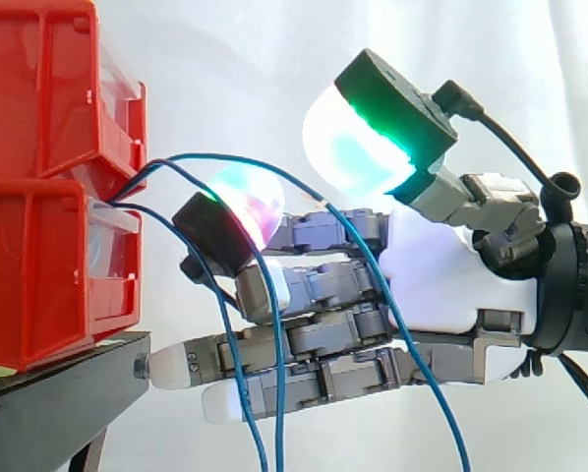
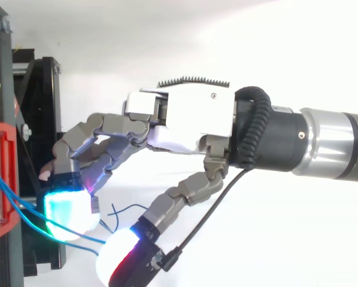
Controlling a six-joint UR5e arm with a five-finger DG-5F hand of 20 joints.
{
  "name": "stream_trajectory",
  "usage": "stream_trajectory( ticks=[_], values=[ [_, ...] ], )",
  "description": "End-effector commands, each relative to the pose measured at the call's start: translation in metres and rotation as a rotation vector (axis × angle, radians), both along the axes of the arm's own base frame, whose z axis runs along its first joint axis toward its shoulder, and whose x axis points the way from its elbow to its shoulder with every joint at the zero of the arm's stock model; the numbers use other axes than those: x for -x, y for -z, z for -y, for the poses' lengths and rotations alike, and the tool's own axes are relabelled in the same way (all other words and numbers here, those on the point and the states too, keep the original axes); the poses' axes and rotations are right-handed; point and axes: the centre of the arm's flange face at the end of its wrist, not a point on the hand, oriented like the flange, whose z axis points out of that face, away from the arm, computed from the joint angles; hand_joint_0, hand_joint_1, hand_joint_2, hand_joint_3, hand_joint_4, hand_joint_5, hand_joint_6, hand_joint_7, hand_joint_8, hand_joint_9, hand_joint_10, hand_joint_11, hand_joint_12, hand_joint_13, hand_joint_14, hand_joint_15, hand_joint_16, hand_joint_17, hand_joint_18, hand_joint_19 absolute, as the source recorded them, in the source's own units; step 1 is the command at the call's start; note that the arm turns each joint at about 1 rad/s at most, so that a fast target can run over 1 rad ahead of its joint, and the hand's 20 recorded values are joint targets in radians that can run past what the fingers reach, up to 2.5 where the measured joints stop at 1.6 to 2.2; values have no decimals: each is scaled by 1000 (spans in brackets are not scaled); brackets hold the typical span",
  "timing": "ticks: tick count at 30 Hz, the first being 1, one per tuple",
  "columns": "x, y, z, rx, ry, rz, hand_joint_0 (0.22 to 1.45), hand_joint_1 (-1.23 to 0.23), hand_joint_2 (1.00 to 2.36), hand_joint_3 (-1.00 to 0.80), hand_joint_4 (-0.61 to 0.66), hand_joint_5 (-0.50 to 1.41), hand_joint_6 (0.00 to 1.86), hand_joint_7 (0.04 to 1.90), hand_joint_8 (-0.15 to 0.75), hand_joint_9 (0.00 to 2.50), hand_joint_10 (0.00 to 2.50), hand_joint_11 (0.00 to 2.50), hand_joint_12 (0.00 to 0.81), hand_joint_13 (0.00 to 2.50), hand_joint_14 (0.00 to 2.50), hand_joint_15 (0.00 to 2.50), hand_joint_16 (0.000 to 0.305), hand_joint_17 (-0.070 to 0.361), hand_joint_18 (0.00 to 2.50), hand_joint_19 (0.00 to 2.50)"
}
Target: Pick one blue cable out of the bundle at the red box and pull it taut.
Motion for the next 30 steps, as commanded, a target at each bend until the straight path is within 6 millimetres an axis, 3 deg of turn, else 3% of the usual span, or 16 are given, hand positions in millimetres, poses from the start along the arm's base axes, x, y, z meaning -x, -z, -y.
stream_trajectory(
  ticks=[1,10,20,27,30],
  values=[
    [0,0,0,0,1,0,504,-1101,1000,-500,-14,-60,884,1001,347,830,10,995,379,437,8,194,56,126,439,58],
    [0,0,0,0,1,0,666,-1023,1000,-500,-127,-60,890,1112,321,860,10,998,350,483,9,224,51,115,446,92],
    [0,0,0,0,1,0,675,-967,1010,-375,-144,-59,901,1078,326,883,12,991,352,509,10,238,51,114,464,135],
    [1,1,0,1,0,-6,615,-927,1013,-279,-150,-58,907,1047,326,916,12,992,351,511,10,262,51,115,451,183],
    [0,0,0,1,0,-5,599,-908,1008,-257,-146,-52,905,1011,362,940,9,986,387,524,10,263,59,133,467,183]
  ],
)
